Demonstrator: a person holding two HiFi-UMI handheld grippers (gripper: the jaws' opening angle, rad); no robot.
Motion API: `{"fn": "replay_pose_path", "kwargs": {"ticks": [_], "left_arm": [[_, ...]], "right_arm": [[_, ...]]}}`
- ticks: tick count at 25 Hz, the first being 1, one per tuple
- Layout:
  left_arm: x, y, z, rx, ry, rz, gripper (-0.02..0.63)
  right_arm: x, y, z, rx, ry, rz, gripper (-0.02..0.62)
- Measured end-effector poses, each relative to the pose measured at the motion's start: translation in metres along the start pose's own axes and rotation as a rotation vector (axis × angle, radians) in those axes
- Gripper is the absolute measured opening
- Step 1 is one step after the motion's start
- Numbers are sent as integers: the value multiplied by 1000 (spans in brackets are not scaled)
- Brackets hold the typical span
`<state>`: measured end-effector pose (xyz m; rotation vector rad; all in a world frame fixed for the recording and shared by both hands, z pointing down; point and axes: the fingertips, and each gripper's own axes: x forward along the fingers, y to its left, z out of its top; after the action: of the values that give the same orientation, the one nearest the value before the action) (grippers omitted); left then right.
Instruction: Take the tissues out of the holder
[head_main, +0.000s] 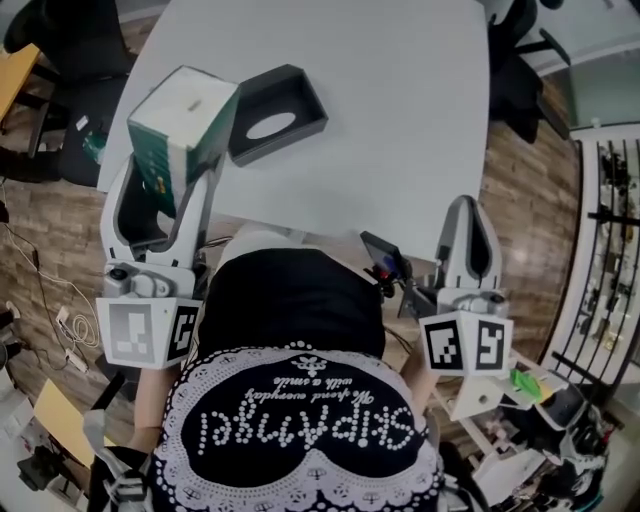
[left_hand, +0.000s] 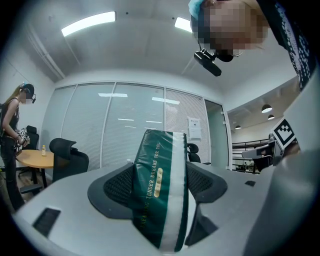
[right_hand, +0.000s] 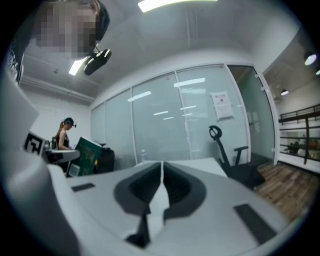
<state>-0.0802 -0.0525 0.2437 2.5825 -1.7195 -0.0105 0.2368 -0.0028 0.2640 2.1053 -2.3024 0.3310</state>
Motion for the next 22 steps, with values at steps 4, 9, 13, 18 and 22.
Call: {"fn": "replay_pose_path", "kwargs": {"ticks": [4,9,13,18,22], "left_arm": [[-1,-1,-3,-3,1,-3,348],[-1,-4,-4,11,19,-20,348],[-2,-2,-6,7,42,-8,348],[-3,-1,-5,8,23,-8,348],[-1,-2,-3,20,25,-16,348]], "right_arm": [[-3,-4,-4,12,6,-15,35],[-8,-7,-6,5,18,-28,35],[-10,-10,-9,3,32,-39,35],[-12,-9,-9,18,24,-40,35],[-10,-8,-10,12,29,-33,35]]}}
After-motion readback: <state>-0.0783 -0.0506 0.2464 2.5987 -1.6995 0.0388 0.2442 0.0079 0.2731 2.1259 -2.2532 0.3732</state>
